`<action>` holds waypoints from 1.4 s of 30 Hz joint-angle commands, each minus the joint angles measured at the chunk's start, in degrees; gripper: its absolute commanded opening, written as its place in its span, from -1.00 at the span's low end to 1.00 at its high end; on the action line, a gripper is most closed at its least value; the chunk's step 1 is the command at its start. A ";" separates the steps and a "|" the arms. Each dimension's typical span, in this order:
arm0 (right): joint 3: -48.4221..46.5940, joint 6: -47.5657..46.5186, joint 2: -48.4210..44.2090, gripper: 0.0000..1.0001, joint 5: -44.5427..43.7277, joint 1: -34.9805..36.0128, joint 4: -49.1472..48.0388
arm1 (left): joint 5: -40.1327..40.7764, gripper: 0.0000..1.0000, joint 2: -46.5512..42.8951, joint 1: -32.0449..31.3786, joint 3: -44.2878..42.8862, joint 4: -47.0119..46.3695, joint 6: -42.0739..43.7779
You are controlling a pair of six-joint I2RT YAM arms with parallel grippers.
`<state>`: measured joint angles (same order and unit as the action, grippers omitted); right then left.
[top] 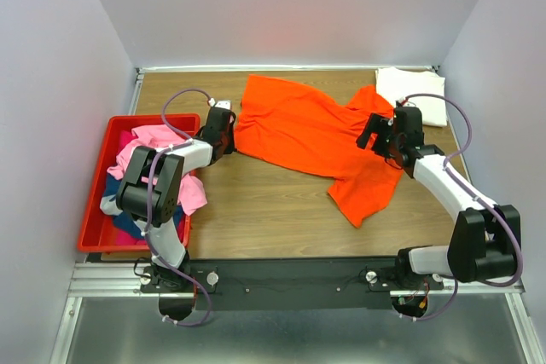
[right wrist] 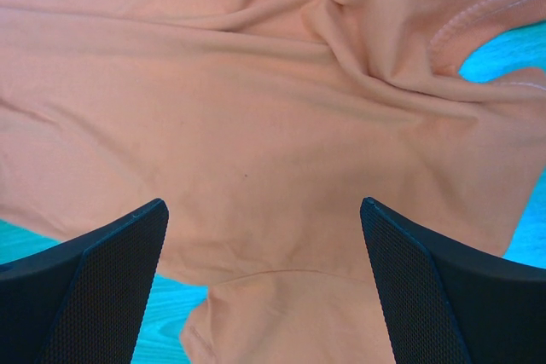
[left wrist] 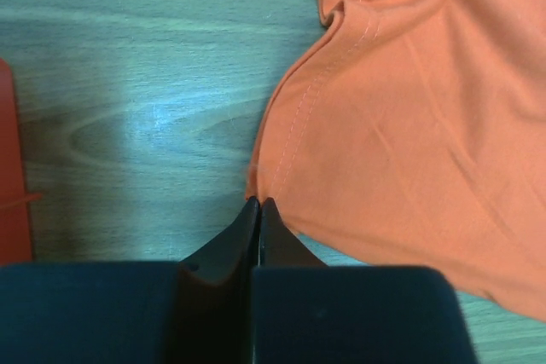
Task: Fold and stack the t-shirts
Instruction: Fold the tshirt
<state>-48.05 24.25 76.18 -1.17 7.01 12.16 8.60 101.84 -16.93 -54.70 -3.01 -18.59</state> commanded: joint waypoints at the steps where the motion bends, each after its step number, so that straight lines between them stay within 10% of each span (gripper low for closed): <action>1: 1.29 -1.31 -1.82 1.00 3.62 -0.50 0.40 | 0.90 -1.00 0.73 0.32 -1.11 0.37 1.18; 14: 9.02 4.57 -10.60 0.94 15.93 3.09 1.90 | -6.31 -1.00 -2.26 0.49 2.22 -3.41 1.80; 24: 14.12 16.35 -17.54 0.81 2.06 19.09 15.06 | -9.57 -1.00 -2.44 0.49 3.28 -5.96 3.12; 42: 13.95 27.34 -25.82 0.51 -4.63 19.89 39.16 | -9.74 -1.00 -3.84 0.49 5.21 -8.07 2.95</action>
<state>-34.30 48.95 51.72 -3.84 26.33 46.48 -0.10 99.85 -16.82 -50.09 -9.32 -16.08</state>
